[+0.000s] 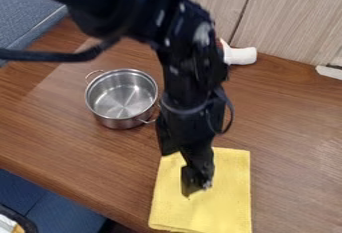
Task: Move the yellow cloth to the upper right corner of the table
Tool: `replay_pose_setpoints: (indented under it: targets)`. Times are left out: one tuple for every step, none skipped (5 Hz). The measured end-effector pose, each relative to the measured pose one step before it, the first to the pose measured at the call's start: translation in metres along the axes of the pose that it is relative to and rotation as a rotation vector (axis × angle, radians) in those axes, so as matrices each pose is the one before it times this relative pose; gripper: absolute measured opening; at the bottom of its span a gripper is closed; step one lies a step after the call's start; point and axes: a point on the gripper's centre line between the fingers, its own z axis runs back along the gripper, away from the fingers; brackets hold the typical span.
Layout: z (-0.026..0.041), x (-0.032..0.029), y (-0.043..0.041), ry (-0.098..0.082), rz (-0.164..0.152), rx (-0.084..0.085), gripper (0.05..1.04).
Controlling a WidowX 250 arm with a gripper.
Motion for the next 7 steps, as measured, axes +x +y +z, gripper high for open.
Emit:
replay_pose_setpoints:
  targets:
    - [-0.01750, -0.00249, 0.00005, 0.0511, -0.0148, -0.0089, 1.001]
    - [-0.00341, 0.00505, -0.00142, -0.0236, -0.0033, -0.0123, 1.001]
    - [-0.00315, 0.00918, 0.00683, -0.0028, 0.0155, -0.0187, 1.000]
    - [-0.00009, 0.01686, 0.01073, -0.0128, 0.0094, -0.0033, 1.000]
    - [-0.00011, 0.02276, 0.01808, -0.0293, 0.0327, 0.0008, 1.000]
    - [-0.00067, 0.02351, 0.01559, -0.0223, 0.0165, 0.0122, 1.000]
    - [-0.00180, 0.01989, 0.01772, -0.0212, 0.0222, 0.0158, 1.000]
